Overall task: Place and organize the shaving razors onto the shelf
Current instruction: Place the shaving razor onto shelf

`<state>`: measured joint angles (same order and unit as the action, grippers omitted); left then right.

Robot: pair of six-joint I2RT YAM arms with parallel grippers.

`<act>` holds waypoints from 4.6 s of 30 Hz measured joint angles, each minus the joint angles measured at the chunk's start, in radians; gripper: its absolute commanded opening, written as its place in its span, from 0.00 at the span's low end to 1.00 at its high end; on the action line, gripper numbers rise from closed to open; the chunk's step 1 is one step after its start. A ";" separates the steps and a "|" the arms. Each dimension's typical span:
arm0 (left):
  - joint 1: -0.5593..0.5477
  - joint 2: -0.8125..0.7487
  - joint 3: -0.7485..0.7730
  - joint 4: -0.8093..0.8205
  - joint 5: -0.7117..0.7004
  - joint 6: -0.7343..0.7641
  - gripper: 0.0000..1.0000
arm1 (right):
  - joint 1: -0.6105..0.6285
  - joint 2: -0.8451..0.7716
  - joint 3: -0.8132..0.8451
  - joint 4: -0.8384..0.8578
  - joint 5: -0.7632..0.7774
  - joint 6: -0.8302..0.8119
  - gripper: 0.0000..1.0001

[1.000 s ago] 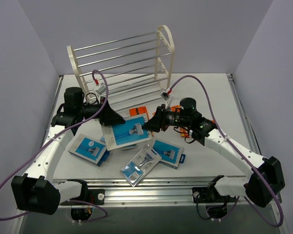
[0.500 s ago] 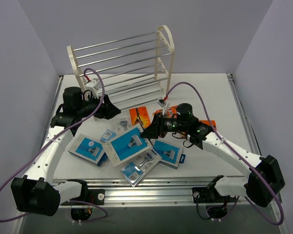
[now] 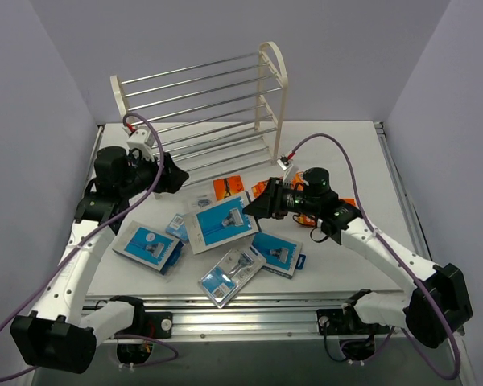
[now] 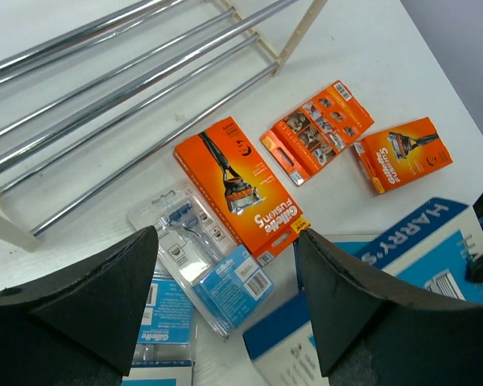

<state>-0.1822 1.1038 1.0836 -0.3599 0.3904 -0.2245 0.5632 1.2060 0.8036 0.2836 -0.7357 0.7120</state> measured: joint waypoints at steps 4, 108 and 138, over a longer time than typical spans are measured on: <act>-0.015 -0.034 0.000 0.007 -0.035 0.000 0.79 | -0.031 -0.010 0.018 -0.027 0.069 0.050 0.00; -0.407 -0.321 -0.154 0.161 -0.540 0.045 0.80 | 0.018 0.724 0.945 0.188 1.459 0.674 0.52; -0.407 -0.302 -0.154 0.157 -0.539 0.046 0.80 | -0.061 0.731 1.076 -0.088 1.221 0.479 0.86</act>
<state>-0.5896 0.8021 0.9291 -0.2028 -0.1490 -0.1787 0.5018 1.9369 1.8797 0.1955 0.4850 1.1912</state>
